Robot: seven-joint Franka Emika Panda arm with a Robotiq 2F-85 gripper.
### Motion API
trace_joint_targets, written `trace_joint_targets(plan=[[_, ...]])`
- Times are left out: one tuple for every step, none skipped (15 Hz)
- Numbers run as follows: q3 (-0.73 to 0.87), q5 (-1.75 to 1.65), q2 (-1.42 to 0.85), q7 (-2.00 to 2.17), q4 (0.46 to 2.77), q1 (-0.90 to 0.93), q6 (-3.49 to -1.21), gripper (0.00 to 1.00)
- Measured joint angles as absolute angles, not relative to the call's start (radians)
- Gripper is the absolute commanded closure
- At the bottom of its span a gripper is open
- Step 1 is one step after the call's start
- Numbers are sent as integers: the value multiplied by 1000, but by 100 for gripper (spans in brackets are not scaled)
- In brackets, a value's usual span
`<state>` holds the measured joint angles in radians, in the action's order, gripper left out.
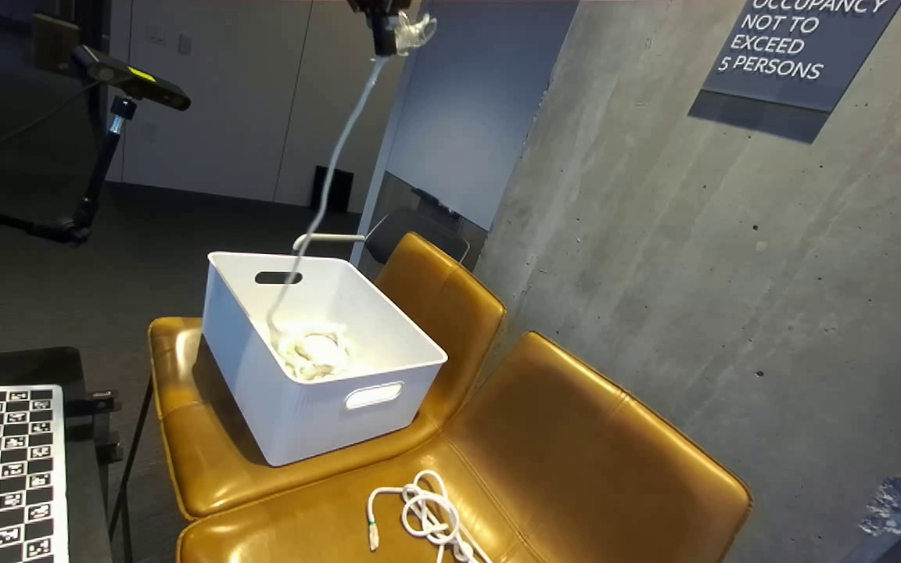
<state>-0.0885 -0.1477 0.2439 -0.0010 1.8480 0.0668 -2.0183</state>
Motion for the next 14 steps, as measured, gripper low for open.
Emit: trace_joint_targets(plan=[[-72, -144, 229, -12, 1859, 56, -2029, 99], [-58, -139, 215, -22, 1874, 49, -2040, 99], [-47, -134, 203, -31, 1892, 43, -2050, 99], [-38, -131, 193, -37, 1911, 39, -2063, 99], [-32, -130, 184, -41, 1930, 34, -2072, 99], [-28, -130, 176, -43, 1948, 31, -2080, 99], [-25, -130, 169, -44, 1962, 28, -2085, 99], [-22, -130, 162, -44, 1975, 26, -2091, 99], [-20, -130, 156, -44, 1986, 25, -2100, 99], [-19, -129, 150, -44, 1995, 25, -2108, 99], [-17, -120, 144, -48, 2002, 25, -2122, 99], [-16, -102, 138, -58, 2007, 25, -2145, 99], [-16, -80, 131, -71, 2009, 26, -2177, 99], [-16, -56, 124, -83, 2008, 28, -2211, 99]])
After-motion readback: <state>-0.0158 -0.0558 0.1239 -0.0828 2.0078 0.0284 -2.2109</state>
